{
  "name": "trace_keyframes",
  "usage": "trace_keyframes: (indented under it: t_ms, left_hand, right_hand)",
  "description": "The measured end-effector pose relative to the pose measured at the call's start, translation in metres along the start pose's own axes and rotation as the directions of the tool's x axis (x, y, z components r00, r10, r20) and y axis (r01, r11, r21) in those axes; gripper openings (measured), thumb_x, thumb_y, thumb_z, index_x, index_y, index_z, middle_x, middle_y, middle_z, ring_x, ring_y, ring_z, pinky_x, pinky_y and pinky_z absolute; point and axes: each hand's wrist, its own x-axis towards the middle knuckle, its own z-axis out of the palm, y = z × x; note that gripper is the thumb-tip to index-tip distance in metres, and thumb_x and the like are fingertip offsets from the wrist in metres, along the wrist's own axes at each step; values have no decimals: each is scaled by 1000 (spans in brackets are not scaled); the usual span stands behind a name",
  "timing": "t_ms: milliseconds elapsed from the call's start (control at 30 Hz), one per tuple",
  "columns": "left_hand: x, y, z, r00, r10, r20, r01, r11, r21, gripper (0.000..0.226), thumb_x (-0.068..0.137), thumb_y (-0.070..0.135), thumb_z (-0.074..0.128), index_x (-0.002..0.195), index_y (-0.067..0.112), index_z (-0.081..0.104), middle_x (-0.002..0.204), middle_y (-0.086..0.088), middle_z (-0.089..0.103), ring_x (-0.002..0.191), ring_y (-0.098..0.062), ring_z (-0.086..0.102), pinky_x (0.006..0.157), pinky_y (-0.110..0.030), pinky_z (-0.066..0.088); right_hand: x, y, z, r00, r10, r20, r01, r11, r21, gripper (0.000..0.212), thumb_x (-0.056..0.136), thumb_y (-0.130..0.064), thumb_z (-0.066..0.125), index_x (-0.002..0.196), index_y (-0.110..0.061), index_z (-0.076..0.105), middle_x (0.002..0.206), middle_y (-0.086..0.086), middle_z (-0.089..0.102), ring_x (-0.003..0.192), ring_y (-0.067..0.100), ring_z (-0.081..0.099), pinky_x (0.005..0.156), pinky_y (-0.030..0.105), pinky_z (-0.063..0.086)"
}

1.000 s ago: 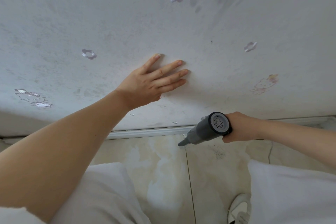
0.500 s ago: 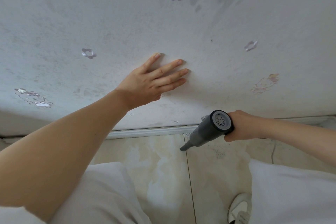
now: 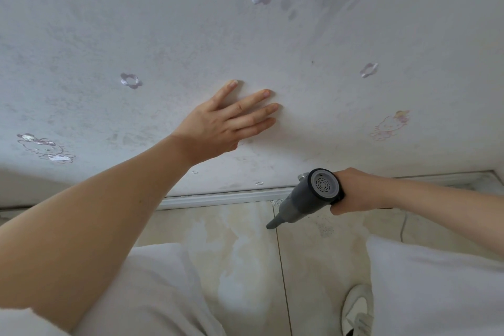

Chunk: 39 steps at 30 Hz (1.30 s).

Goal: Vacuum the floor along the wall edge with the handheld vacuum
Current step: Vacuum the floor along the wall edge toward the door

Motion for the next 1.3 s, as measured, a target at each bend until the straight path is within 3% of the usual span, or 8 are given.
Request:
trace_keyframes:
  t_ms: [200,333,533,833,967,1167,1300]
  left_hand:
    - [1,-1,0,1000,6,-6,-6,1000,7,80,89,36,54,158,22,17,165,0,10,151,-26,16,118,-59,-2]
    - [1,-1,-2,1000,23,17,-23,1000,11,88,86,43,62,158,22,16,166,-1,7,151,-27,14,116,-62,-1]
    - [5,0,-3,999,37,17,-37,998,40,83,87,40,56,158,24,16,165,1,9,151,-27,16,115,-64,3]
    - [37,10,-12,999,25,23,-25,1000,4,85,86,41,60,158,26,17,166,4,7,151,-27,13,115,-64,-7]
    - [44,13,-14,999,19,36,-19,1000,6,84,88,40,56,158,27,13,166,6,5,152,-25,13,114,-63,-7]
    - [64,20,-21,997,23,75,-22,1000,-13,67,94,19,23,159,28,9,166,8,3,152,-23,12,113,-65,-10]
    - [70,26,-20,998,9,67,-7,1000,-26,73,94,21,37,159,28,4,166,8,3,152,-23,12,114,-64,-3]
  right_hand:
    - [-7,-6,-4,1000,-17,3,17,999,-32,28,73,-18,65,73,-34,42,68,-12,52,58,2,47,50,19,34]
    - [-5,-6,-8,1000,-26,-2,26,999,-36,25,72,-20,64,80,-34,45,73,-8,58,63,8,51,57,26,42]
    - [0,-3,-9,997,-67,-36,65,997,-41,31,72,-21,63,79,-41,41,76,-10,59,73,16,57,65,37,50]
    - [7,4,-16,994,-86,-67,84,996,-30,35,73,-27,63,83,-48,36,76,-10,57,72,18,59,60,33,46]
    - [9,1,-20,992,-106,-62,103,994,-41,33,73,-32,66,84,-47,39,71,-16,51,65,8,51,57,28,40]
    - [9,0,-23,991,-102,-81,95,992,-83,31,74,-32,66,92,-38,42,69,-14,50,65,14,50,49,25,33]
    - [7,2,-19,991,-102,-88,95,993,-73,34,75,-31,65,89,-40,36,69,-12,50,59,10,47,49,25,33]
